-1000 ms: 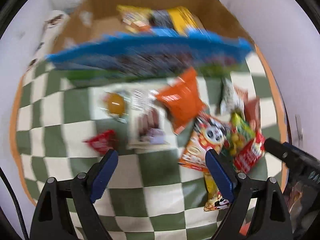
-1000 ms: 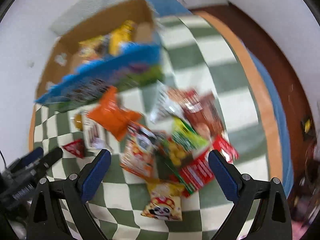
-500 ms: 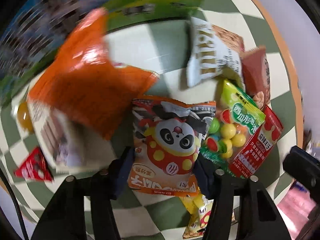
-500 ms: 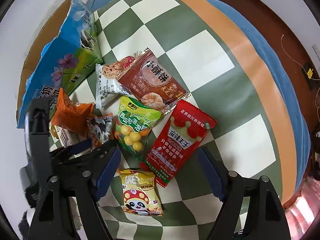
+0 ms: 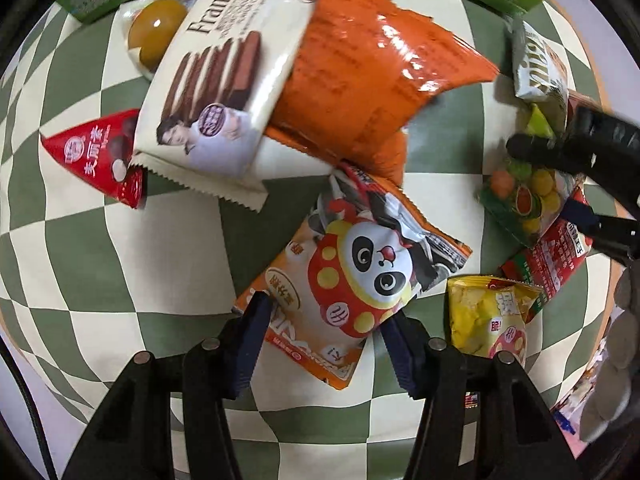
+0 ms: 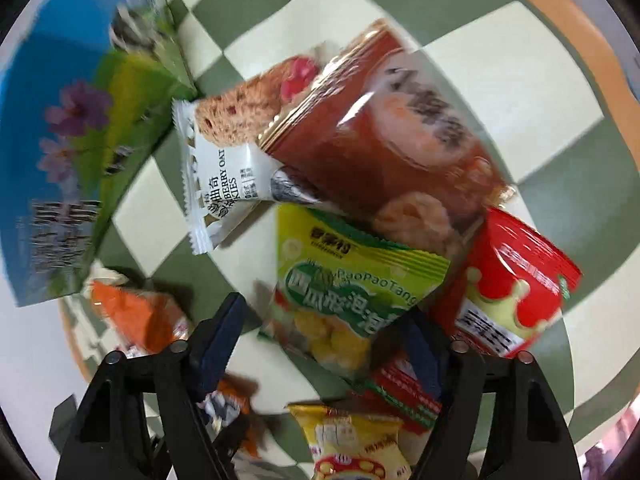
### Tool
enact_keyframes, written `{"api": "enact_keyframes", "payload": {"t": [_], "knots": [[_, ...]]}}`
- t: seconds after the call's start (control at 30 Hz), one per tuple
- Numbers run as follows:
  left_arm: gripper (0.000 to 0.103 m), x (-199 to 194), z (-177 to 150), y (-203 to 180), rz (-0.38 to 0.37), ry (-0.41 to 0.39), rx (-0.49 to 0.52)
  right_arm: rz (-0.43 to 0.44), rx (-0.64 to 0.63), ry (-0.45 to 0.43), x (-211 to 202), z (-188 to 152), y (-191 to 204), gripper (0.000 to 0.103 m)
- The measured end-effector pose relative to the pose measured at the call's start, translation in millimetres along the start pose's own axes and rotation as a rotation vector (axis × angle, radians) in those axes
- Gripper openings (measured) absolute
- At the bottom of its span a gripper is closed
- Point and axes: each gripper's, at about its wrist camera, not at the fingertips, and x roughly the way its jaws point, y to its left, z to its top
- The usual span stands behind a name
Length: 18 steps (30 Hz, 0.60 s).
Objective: Organize snacks
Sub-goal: 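Grasp the panda-print bag with left tool while right tool grasps green PaoPaoTang bag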
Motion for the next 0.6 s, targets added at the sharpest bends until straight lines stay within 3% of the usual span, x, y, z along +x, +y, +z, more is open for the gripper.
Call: {"api": "enact_keyframes", "payload": {"t": [0.2, 0.3, 0.47, 0.53, 0.6], "knots": [[0.053, 4, -12, 18, -0.024, 0.004, -0.02, -0.149, -0.412, 0.049, 9, -20, 41, 0.057], [0.053, 11, -1, 18, -0.019, 0.009, 0.053, -0.206, -0.576, 0.113, 12, -35, 50, 0.057], [0.056, 15, 7, -8, 0.003, 0.045, 0.25, -0.189, -0.597, 0.151, 8, -38, 44, 0.061], [0.056, 14, 9, -11, -0.014, 0.056, 0.282, -0.17, -0.565, 0.134, 4, -35, 41, 0.069], [0.056, 12, 12, -12, -0.03, 0.068, 0.307, -0.149, -0.541, 0.122, -1, -33, 39, 0.069]]}}
